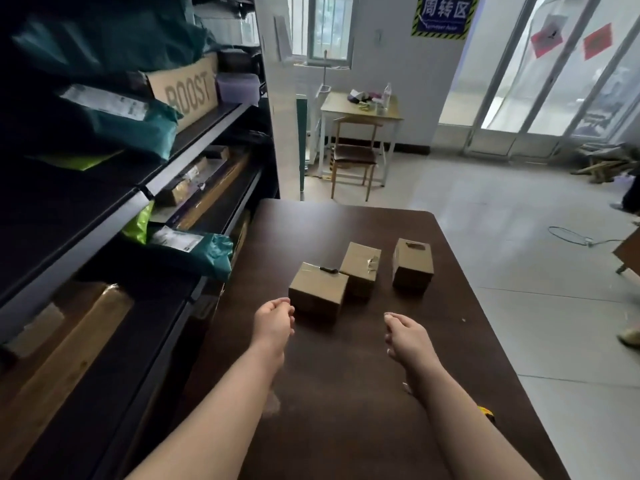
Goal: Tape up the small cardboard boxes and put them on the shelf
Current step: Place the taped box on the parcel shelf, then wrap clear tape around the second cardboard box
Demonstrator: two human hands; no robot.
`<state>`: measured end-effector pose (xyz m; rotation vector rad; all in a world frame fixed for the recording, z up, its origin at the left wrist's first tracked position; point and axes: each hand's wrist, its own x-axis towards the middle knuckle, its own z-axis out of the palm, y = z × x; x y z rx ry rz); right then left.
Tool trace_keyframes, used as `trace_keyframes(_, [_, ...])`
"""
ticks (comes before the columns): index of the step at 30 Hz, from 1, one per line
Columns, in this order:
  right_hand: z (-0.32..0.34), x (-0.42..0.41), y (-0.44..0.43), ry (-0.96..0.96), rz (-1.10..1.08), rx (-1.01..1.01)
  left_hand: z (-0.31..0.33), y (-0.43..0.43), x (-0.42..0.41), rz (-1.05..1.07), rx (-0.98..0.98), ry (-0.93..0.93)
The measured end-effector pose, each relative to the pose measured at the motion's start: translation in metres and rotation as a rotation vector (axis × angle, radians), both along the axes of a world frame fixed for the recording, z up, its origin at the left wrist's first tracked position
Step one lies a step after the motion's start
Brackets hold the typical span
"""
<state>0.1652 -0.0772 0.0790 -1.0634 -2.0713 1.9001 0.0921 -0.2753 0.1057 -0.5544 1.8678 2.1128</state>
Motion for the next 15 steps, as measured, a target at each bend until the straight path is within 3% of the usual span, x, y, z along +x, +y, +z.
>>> trace_keyframes(15, [-0.105,-0.216,0.062,-0.282,0.161,-0.191,-0.106,0.073,-0.175,-0.011,-0.285,-0.156])
